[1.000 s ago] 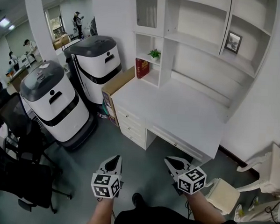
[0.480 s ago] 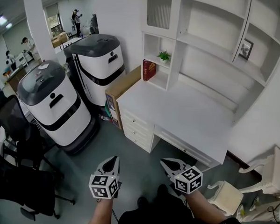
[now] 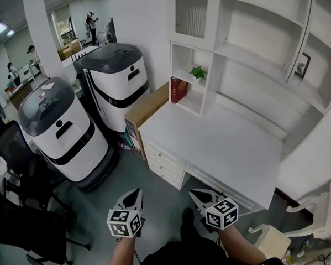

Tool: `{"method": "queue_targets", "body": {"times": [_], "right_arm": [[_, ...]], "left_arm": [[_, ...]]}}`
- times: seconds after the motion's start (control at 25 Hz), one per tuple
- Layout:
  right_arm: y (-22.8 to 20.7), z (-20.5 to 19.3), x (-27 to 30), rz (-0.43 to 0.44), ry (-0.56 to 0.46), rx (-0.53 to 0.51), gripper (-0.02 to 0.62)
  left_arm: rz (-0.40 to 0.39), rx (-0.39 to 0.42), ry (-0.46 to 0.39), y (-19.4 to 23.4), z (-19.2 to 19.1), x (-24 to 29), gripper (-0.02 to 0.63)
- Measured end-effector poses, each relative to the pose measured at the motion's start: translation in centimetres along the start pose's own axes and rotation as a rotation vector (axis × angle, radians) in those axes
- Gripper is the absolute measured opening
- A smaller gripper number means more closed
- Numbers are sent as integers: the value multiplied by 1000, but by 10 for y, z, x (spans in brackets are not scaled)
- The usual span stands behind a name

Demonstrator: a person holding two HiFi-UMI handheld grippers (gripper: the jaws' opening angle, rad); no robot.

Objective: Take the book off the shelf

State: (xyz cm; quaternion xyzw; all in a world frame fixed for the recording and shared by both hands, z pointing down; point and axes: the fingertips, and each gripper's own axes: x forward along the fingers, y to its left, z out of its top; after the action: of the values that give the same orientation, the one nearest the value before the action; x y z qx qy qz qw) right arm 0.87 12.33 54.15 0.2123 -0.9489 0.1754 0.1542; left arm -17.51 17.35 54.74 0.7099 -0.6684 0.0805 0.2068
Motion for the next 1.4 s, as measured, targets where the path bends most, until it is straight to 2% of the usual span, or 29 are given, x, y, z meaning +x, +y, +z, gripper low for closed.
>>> {"method": "queue_targets", "body": {"times": [0.28, 0.52, 0.68, 0.92, 1.12, 1.4], "right_arm": [[-78, 48, 43, 7, 15, 3, 14], [-141, 95, 78, 45, 9, -27, 14], [-179, 114, 87, 57, 4, -35, 14], [-226, 125, 92, 17, -14, 20, 14], [-262, 126, 106, -54, 2, 65, 14], [-292, 181, 152, -145, -52, 54, 14]], "left_arm": [[-41, 22, 0, -7, 53, 95, 11], [-12, 0, 11, 0, 89, 165, 11], [-16, 11, 6, -11, 110, 201, 11], [-47, 44, 35, -20, 127, 245, 11], [-92, 52, 33, -7, 146, 289, 11], [-183, 99, 9, 28, 197, 349, 11]]}}
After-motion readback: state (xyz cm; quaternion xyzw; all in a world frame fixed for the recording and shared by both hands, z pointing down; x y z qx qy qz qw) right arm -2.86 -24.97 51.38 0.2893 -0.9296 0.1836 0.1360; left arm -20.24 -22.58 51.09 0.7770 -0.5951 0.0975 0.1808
